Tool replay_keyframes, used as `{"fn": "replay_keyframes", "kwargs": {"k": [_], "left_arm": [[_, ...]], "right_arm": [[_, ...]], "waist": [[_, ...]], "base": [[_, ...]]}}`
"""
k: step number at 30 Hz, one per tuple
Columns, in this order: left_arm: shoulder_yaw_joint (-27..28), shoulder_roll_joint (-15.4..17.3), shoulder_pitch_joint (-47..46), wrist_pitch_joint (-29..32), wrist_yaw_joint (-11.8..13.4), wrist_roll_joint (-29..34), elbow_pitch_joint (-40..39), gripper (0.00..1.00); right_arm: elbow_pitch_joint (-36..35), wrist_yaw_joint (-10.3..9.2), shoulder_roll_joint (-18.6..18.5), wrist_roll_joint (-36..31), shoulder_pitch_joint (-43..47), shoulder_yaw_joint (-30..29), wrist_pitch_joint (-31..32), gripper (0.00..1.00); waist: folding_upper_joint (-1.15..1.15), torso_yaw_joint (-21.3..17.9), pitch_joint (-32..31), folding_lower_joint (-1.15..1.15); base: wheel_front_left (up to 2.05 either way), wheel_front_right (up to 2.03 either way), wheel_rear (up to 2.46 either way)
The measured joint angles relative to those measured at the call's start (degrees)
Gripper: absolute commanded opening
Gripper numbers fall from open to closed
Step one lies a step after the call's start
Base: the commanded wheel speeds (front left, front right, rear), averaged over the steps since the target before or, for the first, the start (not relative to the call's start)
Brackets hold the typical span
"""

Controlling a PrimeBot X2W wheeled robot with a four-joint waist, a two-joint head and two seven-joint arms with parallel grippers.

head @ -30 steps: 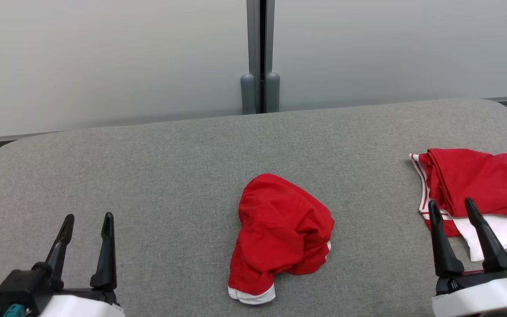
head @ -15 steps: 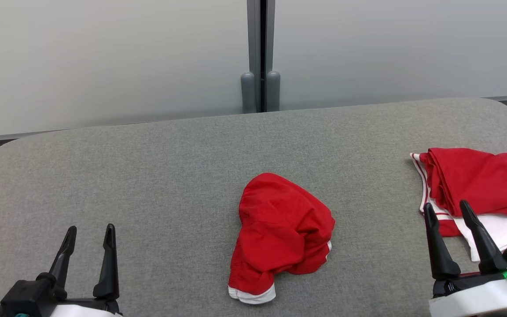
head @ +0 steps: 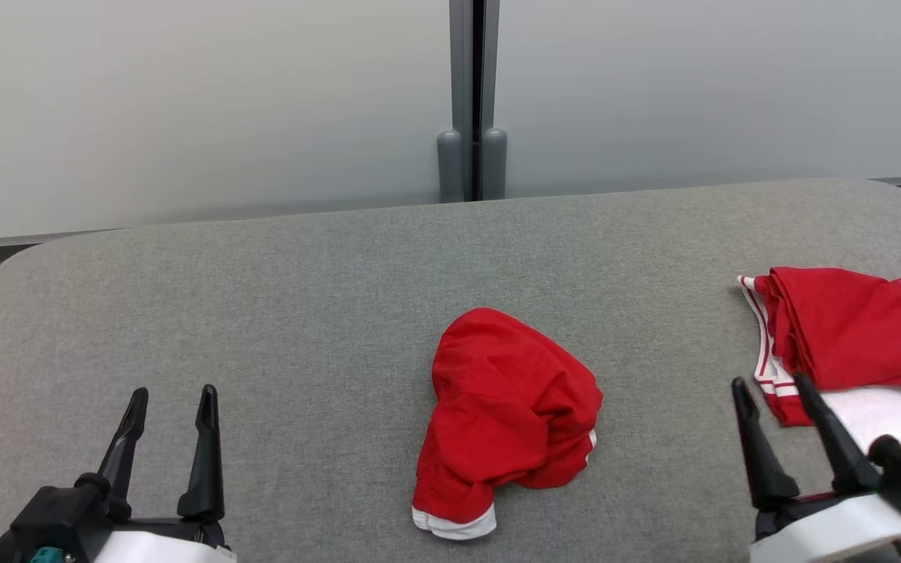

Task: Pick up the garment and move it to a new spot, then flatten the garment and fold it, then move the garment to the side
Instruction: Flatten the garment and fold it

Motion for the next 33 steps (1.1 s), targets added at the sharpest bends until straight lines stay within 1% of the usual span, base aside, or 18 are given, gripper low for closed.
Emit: {"fn": "replay_keyframes", "kwargs": {"k": [2,5,9,13,22,30,31,32,33], "left_arm": [[-0.33,-0.21,-0.32,-0.05,-0.03,0.0,-0.42,1.0],[-1.2,-0.47,-1.09,0.27,-0.27,0.08,-0.7,1.0],[-1.55,-0.62,-1.38,0.6,-0.26,0.1,-0.85,1.0],[-1.49,-0.44,-1.41,0.77,-0.27,0.02,-0.57,1.0],[-1.81,-0.66,-2.53,0.78,-0.63,-0.24,-0.15,1.0],[-1.91,-0.98,-3.65,0.53,-1.12,-0.48,0.79,1.0],[-1.96,-0.99,-3.67,0.53,-1.13,-0.49,0.92,1.0],[-1.99,-1.04,-3.76,0.52,-1.22,-0.53,1.02,1.0],[-2.02,-1.09,-3.83,0.52,-1.22,-0.53,1.11,1.0]], "right_arm": [[1.4,0.0,-0.41,1.25,-0.13,1.86,3.08,1.0],[4.35,0.0,-0.69,2.78,-0.91,4.19,9.38,1.0],[8.28,0.0,-0.4,5.1,-2.68,5.52,16.57,1.0],[11.89,0.0,-0.18,6.3,-4.77,6.75,21.94,1.0],[19.85,0.0,1.11,6.12,-8.68,4.27,29.05,1.0],[23.88,0.0,2.13,5.65,-10.77,2.15,28.77,1.0],[24.2,0.0,2.27,5.66,-10.92,1.98,28.76,0.82],[24.49,0.0,2.35,5.66,-11.12,1.88,28.75,0.46],[24.64,0.0,2.42,5.71,-11.31,1.86,28.52,0.26]], "waist": [[0.0,0.48,0.09,0.0],[0.0,1.79,0.17,0.0],[0.0,4.4,0.2,0.0],[0.0,7.3,0.39,0.0],[0.0,12.73,2.12,0.0],[0.0,15.28,4.08,0.0],[0.0,15.43,4.23,0.0],[0.0,15.56,4.31,0.0],[0.0,15.63,4.36,0.0]], "base": [[0.0,0.0,0.0],[0.0,0.0,0.0],[0.0,0.0,0.0],[0.0,0.0,0.0],[0.0,0.0,0.0],[0.0,0.0,0.0],[0.0,0.0,0.0],[0.0,0.0,0.0],[0.0,0.0,0.0]]}}
